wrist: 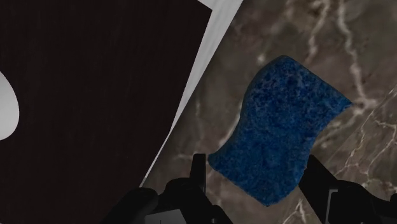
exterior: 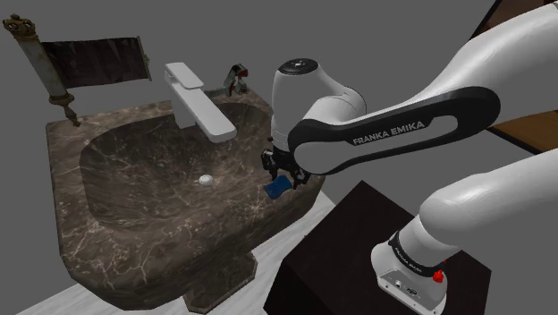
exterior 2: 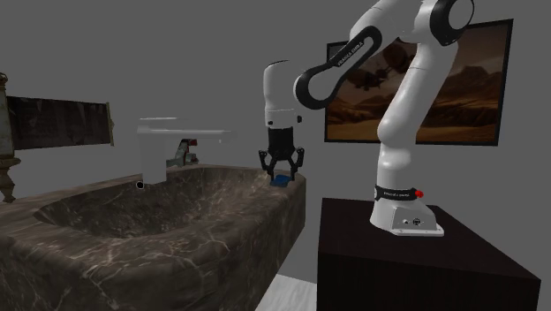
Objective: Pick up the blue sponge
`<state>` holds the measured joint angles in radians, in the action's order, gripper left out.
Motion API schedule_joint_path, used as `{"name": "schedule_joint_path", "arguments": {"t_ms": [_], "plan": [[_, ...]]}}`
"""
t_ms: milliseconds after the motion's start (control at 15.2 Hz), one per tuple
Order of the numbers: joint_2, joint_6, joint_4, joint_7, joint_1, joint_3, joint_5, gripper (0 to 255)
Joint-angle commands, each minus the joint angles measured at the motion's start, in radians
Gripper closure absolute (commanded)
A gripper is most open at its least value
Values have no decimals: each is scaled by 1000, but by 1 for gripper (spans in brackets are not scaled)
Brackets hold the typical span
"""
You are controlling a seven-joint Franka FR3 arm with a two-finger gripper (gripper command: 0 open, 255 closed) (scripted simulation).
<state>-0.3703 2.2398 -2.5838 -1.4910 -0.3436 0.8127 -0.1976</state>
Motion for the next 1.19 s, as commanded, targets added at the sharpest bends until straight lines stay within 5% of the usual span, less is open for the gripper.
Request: {"name": "schedule_joint_path", "arguments": {"t_ms": [0,330,1122], "plan": [[3,0,-2,0,-1,1,1,255],[0,1,-7,0,2,1,-2,255],[-113,-191,81,50,39,-79,-30,255]]}}
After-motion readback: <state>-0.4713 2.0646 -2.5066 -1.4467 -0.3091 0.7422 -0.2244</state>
